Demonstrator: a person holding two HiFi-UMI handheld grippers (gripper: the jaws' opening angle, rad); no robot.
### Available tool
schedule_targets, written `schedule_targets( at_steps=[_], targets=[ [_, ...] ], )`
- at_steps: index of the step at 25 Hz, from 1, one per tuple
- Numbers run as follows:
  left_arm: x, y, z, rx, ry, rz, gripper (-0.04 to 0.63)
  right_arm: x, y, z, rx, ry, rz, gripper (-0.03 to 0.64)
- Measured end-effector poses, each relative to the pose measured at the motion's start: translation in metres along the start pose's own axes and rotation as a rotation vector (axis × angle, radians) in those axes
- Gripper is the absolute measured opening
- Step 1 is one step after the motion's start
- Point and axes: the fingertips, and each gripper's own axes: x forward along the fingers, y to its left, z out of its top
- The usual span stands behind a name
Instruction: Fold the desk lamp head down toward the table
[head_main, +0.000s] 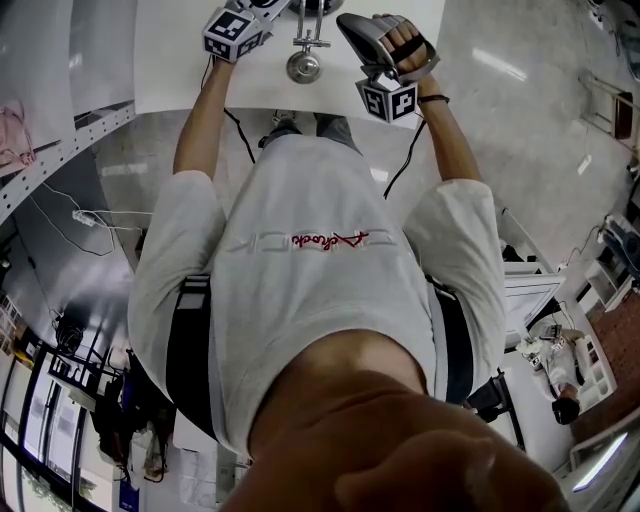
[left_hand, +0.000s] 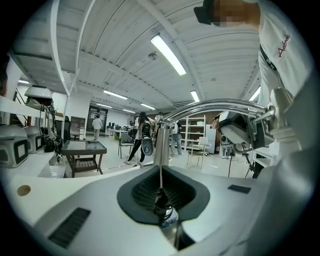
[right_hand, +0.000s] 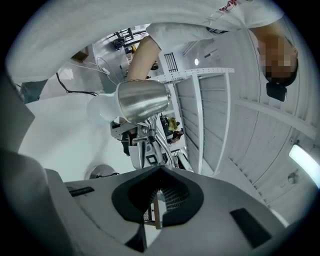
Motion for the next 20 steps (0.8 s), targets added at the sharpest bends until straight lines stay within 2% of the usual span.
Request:
schedule_targets(
  at_steps=[1, 6, 9, 12, 16, 20],
  targets=[
    [-0.002, -0.001, 0.001, 0.002, -0.002, 0.001, 0.028, -0.001, 0.0, 0.0, 0.001, 0.006, 0.0, 0.005],
    [-0.008, -0.008, 0.006, 0.005, -0.009, -0.012, 0.026, -0.007, 0.0, 0.004, -0.009, 0.026, -0.001, 0.005],
    [-0.014, -0.01, 0.007, 0.012, -0.013, 0.0, 0.026, -0.009, -0.005, 0.001, 0.063, 0.068, -0.033, 0.005],
    [-0.022, -0.013, 0.007, 0.014, -0.02, 0.017, 0.026, -0.015, -0.016, -0.01, 0.312, 0.152, -0.104, 0.005],
    [-0.035, -0.02, 0.013, 0.011, -0.029, 0.04, 0.026, -0.026, -0.029, -0.03, 0.797, 0.256, -0.231, 0.005],
    [-0.05, -0.026, 0.018, 0.01, -0.05, 0.063, 0.026, -0.025, -0.03, -0.035, 1.259, 0.248, -0.318, 0.005]
  ],
)
